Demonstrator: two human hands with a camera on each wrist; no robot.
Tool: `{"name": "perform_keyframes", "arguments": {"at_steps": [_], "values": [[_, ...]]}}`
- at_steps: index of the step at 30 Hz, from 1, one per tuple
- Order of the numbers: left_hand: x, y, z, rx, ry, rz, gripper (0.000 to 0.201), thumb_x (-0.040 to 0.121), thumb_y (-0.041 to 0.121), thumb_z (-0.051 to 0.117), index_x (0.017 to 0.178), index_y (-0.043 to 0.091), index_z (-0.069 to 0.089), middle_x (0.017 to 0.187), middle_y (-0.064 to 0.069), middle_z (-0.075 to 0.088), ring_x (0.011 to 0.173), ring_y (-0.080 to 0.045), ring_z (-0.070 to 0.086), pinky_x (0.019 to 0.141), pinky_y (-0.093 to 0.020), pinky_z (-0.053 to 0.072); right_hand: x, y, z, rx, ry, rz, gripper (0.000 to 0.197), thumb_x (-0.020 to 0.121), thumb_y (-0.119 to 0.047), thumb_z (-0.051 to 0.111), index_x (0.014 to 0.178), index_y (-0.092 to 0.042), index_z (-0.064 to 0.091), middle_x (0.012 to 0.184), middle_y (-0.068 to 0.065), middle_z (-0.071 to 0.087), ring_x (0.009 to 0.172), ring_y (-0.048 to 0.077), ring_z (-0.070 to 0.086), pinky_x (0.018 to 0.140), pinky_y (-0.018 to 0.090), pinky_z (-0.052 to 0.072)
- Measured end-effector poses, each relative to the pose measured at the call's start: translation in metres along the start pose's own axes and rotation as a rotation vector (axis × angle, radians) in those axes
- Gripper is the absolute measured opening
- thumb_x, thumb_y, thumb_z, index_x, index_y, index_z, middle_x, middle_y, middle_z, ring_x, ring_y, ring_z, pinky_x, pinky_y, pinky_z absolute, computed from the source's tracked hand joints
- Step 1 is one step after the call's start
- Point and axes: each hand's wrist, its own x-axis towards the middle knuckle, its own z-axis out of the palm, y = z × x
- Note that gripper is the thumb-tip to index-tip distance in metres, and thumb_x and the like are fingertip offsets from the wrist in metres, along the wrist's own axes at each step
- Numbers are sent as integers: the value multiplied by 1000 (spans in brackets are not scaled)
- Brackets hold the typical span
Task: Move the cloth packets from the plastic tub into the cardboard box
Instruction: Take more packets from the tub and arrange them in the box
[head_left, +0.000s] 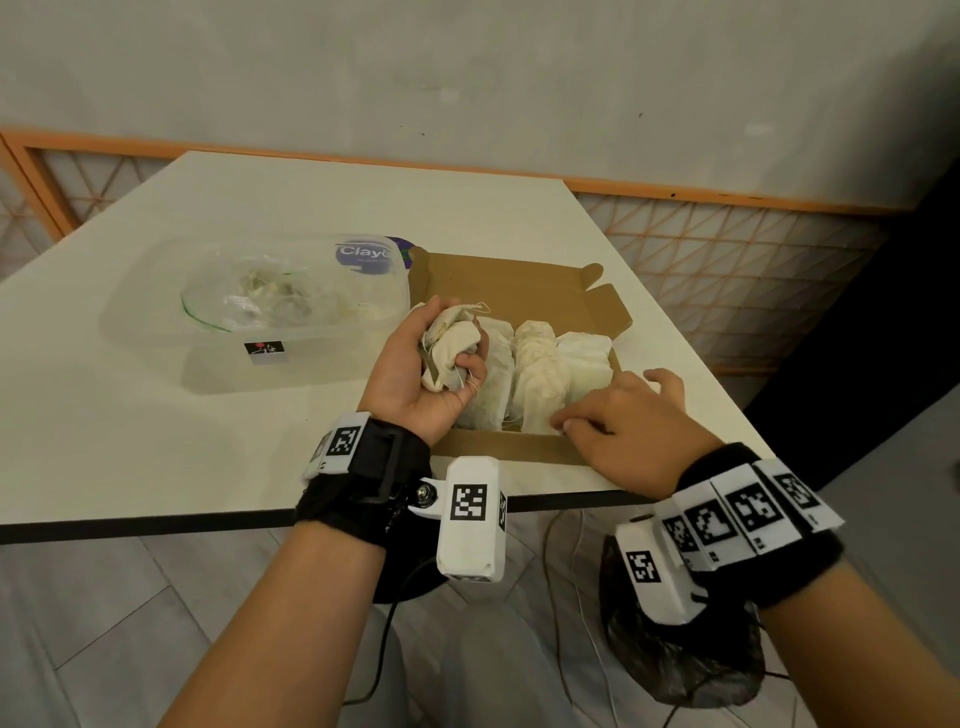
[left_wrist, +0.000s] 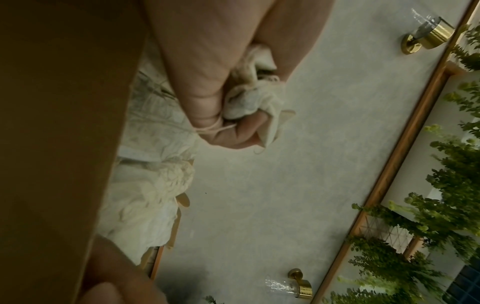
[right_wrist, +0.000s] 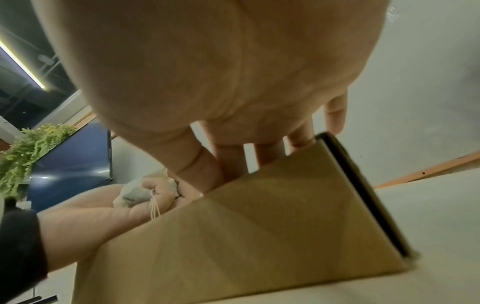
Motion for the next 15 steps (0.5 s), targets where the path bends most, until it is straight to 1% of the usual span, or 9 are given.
{"name": "perform_keyframes", "arguments": {"at_steps": [2,4,6,8,10,11,13,14,15], "values": [[0,0,0,1,-5,-6,30,81,27,61,105,15,51,82,-3,59,63,-17,63,42,-19,42,-1,0,2,62,64,-9,36,94,-30,33,109,-41,64,107,-15,63,119,10,37,113,42,0],[0,0,0,3,-11,-12,25,81,27,61,100,14,52,82,-3,58,64,-17,63,42,-18,42,-2,2,3,122,146,5,36,94,-28,34,109,-41,64,93,-18,61,116,8,38,111,38,2],[1,0,0,7,-8,-4,28,80,27,61,104,15,51,83,-3,58,64,-17,63,42,-18,42,-3,2,5,144,176,7,36,93,-27,35,110,-40,64,82,-22,53,114,7,38,109,36,4],[2,0,0,13,8,-3,31,80,28,62,106,15,50,84,-3,58,64,-17,63,43,-18,43,-3,1,10,175,172,-15,35,94,-27,35,110,-40,64,83,-23,53,113,6,39,109,35,5],[1,1,3,12,29,-16,25,83,31,60,100,13,55,84,-4,59,66,-17,62,44,-18,43,-1,0,10,221,231,-25,32,92,-29,37,107,-39,64,77,-23,55,107,6,45,107,35,12],[-1,0,4,8,42,-21,24,86,33,58,94,11,56,84,-4,59,68,-18,61,44,-17,43,1,0,7,268,312,-12,28,91,-30,40,104,-38,64,73,-23,54,100,5,48,104,35,19],[-2,0,6,11,63,-22,26,90,34,55,90,8,57,84,-6,60,72,-18,59,45,-16,43,8,-3,-2,480,487,15,16,90,-28,52,95,-36,64,75,-24,54,83,-4,51,93,28,31],[-2,-1,7,19,74,-16,27,91,34,54,90,7,57,84,-8,60,73,-19,58,45,-17,44,12,-7,-5,649,531,-8,11,88,-25,57,90,-34,62,78,-23,56,76,-6,51,86,23,36],[-2,-1,7,31,90,-6,27,93,33,53,91,6,58,85,-9,61,73,-19,58,46,-18,46,16,-14,-7,811,531,-52,11,85,-23,62,88,-34,61,83,-20,59,73,-5,52,79,18,40]]}}
